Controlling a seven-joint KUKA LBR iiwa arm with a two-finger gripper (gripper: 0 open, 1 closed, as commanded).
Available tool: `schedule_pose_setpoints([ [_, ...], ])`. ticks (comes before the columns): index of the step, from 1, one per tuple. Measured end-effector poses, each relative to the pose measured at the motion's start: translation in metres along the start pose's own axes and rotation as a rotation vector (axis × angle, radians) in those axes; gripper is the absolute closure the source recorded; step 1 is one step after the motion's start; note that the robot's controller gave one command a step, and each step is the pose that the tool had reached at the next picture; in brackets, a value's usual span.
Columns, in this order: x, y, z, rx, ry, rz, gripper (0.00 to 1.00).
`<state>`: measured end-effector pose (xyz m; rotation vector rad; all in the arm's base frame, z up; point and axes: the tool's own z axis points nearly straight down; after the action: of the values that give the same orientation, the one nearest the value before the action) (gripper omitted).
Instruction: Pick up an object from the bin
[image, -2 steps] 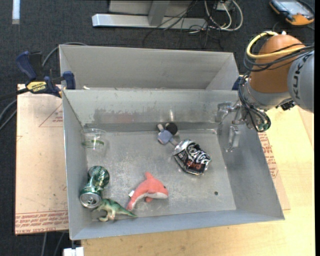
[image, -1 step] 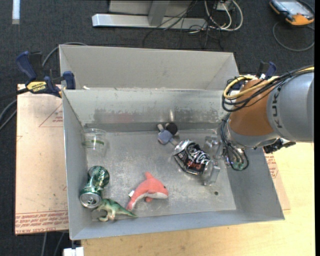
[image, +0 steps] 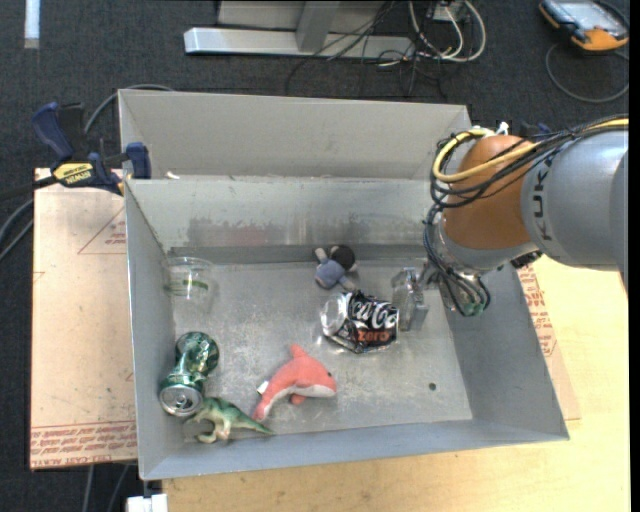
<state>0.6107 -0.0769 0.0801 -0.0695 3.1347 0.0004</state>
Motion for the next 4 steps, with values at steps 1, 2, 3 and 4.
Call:
schedule_pose_setpoints([
  [1, 0.000, 0.000, 0.000, 0.000, 0.000, -0.001, 0.00],
  [2, 0.000, 0.000, 0.000, 0.000, 0.000, -0.001, 0.00],
  [3, 0.006, 0.077, 0.008, -0.003, 0.000, 0.238, 0.00],
  [4, 0.020, 0.047, 0.006, 0.000, -0.001, 0.120, 1.00],
])
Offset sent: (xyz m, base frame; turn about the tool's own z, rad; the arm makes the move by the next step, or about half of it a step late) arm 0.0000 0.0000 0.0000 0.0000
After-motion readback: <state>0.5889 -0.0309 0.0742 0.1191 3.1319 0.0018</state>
